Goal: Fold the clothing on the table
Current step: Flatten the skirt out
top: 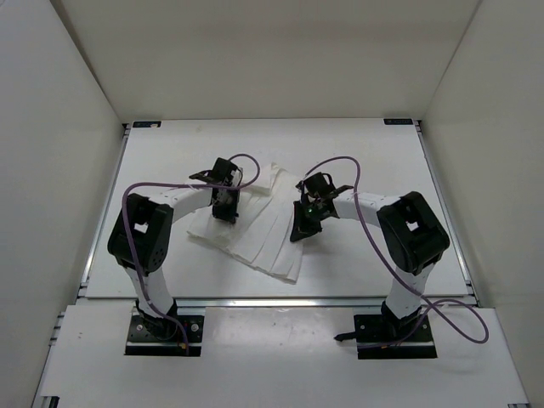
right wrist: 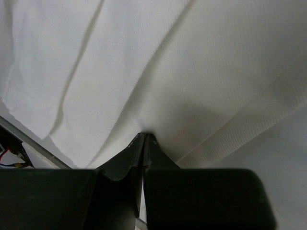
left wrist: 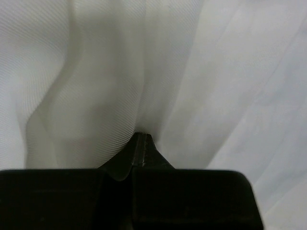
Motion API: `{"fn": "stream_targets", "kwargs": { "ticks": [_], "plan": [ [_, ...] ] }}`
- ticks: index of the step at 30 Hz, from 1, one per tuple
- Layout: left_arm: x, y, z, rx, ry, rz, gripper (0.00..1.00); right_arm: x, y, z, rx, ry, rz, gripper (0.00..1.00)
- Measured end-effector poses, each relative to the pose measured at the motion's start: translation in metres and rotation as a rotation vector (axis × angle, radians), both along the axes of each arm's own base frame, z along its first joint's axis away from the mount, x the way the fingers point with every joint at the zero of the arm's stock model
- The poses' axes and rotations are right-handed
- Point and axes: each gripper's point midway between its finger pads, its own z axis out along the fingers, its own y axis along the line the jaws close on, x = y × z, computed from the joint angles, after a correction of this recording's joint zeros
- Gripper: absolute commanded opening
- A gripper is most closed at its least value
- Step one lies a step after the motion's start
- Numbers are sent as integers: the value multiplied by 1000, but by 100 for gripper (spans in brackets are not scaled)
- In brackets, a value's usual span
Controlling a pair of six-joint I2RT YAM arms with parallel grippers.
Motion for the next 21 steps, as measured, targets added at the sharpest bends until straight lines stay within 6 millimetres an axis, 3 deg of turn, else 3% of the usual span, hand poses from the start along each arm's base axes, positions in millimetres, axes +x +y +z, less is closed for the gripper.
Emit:
{"fn": "stream_targets", "kwargs": {
  "ticks": [7, 10, 18, 21],
  "plan": [
    [-9, 24, -5, 5, 74, 21, 0, -1, -10, -3, -32, -1, 17, 0],
    [-20, 19, -6, 13, 90, -12, 0, 0, -22, -3, -51, 1, -1, 0],
    [-99, -17, -7, -39, 182, -169, 0, 14, -117, -2, -191, -1, -190, 0],
    [-117, -18, -3, -46, 198, -193, 0, 15, -137, -1, -237, 2, -207, 0]
  ]
}}
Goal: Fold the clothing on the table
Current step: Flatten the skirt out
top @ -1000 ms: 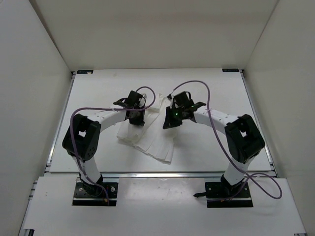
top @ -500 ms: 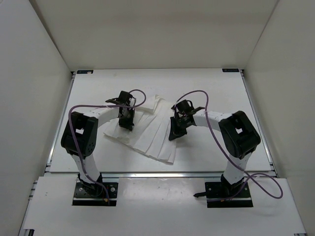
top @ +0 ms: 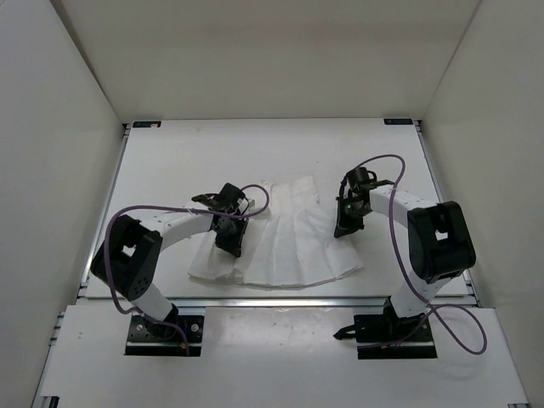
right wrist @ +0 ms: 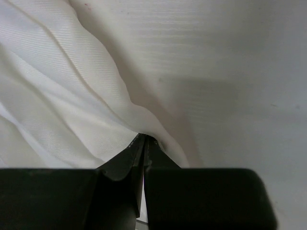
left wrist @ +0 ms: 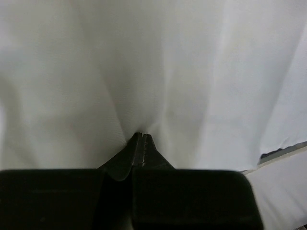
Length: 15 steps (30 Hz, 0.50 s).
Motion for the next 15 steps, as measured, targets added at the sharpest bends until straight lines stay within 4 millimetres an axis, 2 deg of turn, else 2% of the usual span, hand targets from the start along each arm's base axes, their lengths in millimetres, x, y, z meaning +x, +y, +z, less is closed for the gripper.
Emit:
{"fn": "stream_targets", "kwargs": {
  "ticks": [4, 6, 8, 11, 13, 15],
  "plan": [
    [11, 13, 12, -36, -13, 62, 4, -1, 0, 6, -33, 4, 30, 0],
    [26, 23, 19, -57, -23, 109, 9, 4, 6, 16, -28, -18, 49, 0],
    [45, 28, 30, -90, -60, 138, 8, 16, 14, 34, -6, -69, 59, 0],
    [69, 13, 52, -163, -123, 113, 5, 44, 29, 71, 34, -194, 69, 0],
    [80, -7, 62, -211, -155, 72, 7, 65, 38, 94, 58, -278, 74, 0],
    [86, -29, 68, -247, -184, 31, 10, 82, 45, 107, 81, -325, 77, 0]
  ]
}}
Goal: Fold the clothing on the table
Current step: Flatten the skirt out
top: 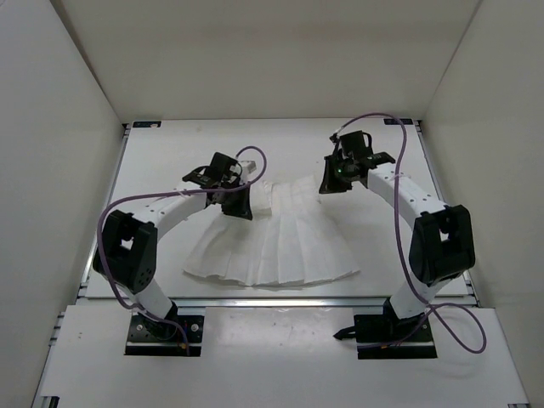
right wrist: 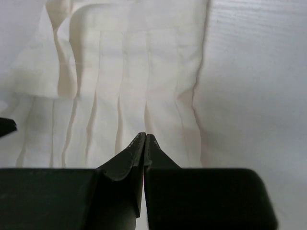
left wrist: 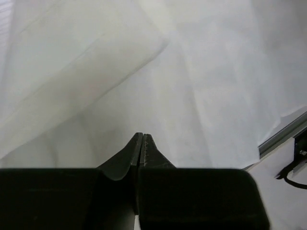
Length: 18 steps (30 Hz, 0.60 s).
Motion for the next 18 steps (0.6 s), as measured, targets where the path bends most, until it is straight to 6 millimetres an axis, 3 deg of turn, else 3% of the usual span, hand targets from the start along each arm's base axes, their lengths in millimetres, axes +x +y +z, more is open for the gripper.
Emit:
{"fn": "stream_targets", "kwargs": {
  "ticks": [3, 7, 11, 18],
  "plan": [
    [-1, -29, -1, -33, -32, -50, 15, 19, 13, -8, 15, -4, 15, 0],
    [1, -53, -10, -73, -33, -64, 10, 19, 26, -52, -4, 90, 42, 0],
    [16, -50, -34, -29, -66, -5, 10, 15, 36, -84, -19, 148, 63, 0],
    [43, -40, -62, 120, -136, 92, 6, 21, 43, -95, -6, 146, 71, 0]
  ]
}}
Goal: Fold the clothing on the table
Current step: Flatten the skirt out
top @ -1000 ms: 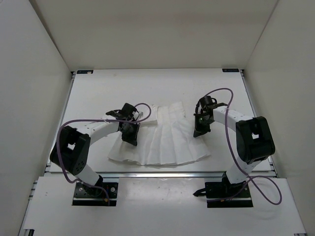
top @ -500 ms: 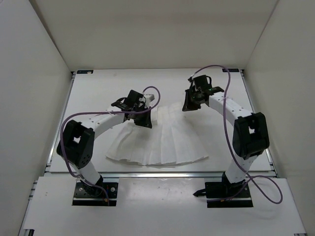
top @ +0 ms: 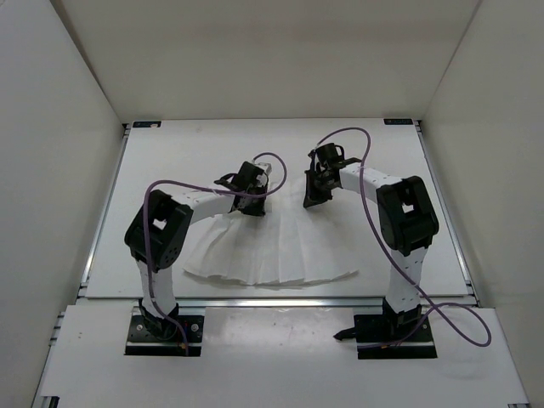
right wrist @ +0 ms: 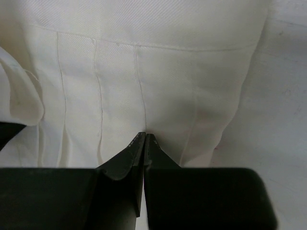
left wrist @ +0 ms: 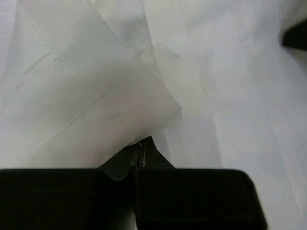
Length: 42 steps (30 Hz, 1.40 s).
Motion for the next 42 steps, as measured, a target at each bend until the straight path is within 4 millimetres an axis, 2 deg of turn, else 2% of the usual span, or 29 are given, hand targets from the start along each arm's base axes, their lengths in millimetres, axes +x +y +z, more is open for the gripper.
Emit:
{"fn": "stream_targets", "kwargs": {
  "ticks": [4, 7, 10, 14, 16, 18, 19, 20, 21, 22, 24, 27, 29, 30, 31, 32, 33, 35, 37, 40, 42],
  "plan": [
    [33, 7, 0, 35, -45, 59, 7, 5, 0, -2, 1, -18, -4, 0],
    [61, 23, 11, 46, -91, 119, 6, 7, -2, -3, -3, -26, -9, 0],
    [93, 47, 27, 41, -140, 195, 7, 9, -7, -4, -20, -33, -14, 1],
    [127, 92, 39, 30, -178, 310, 10, 12, -13, -5, -31, -41, -17, 0],
    [135, 113, 39, 23, -178, 352, 17, 14, -17, -5, -33, -42, -23, 0],
    [140, 134, 39, 25, -179, 391, 39, 15, -21, -5, -32, -40, -31, 0],
    [141, 140, 40, 30, -180, 396, 44, 16, -24, -4, -33, -39, -34, 0],
    [140, 142, 40, 34, -181, 395, 60, 18, -26, -3, -35, -39, -36, 4],
    [139, 141, 41, 40, -181, 382, 66, 19, -26, 0, -36, -43, -33, 9],
    [136, 137, 43, 40, -178, 368, 67, 22, -25, 4, -35, -50, -30, 17],
    [126, 120, 46, 29, -171, 321, 67, 29, -26, 14, -21, -76, -30, 21],
    [92, 94, 49, 32, -155, 237, 65, 28, -27, 35, 8, -110, -32, 22],
    [62, 80, 52, 28, -145, 187, 50, 22, -25, 53, 26, -143, -29, 21],
    [48, 74, 55, 19, -144, 168, 44, 17, -26, 61, 34, -164, -31, 17],
    [35, 69, 58, 8, -150, 148, 31, 8, -25, 67, 43, -177, -30, 15],
    [19, 67, 60, -2, -150, 133, 24, -2, -24, 71, 52, -184, -27, 7],
    [7, 67, 63, -14, -153, 128, 3, -14, -22, 72, 59, -190, -20, 0],
    [-12, 72, 63, -33, -154, 135, 0, -39, -15, 66, 68, -171, 1, 0],
    [-26, 78, 55, -46, -134, 145, 0, -62, -10, 49, 65, -128, 25, 0],
    [-45, 85, 31, -48, -56, 164, 0, -92, -8, 17, 35, -25, 46, 0],
    [-59, 88, 17, -33, -5, 172, 0, -101, -13, 4, 14, 20, 41, 0]
  ]
}}
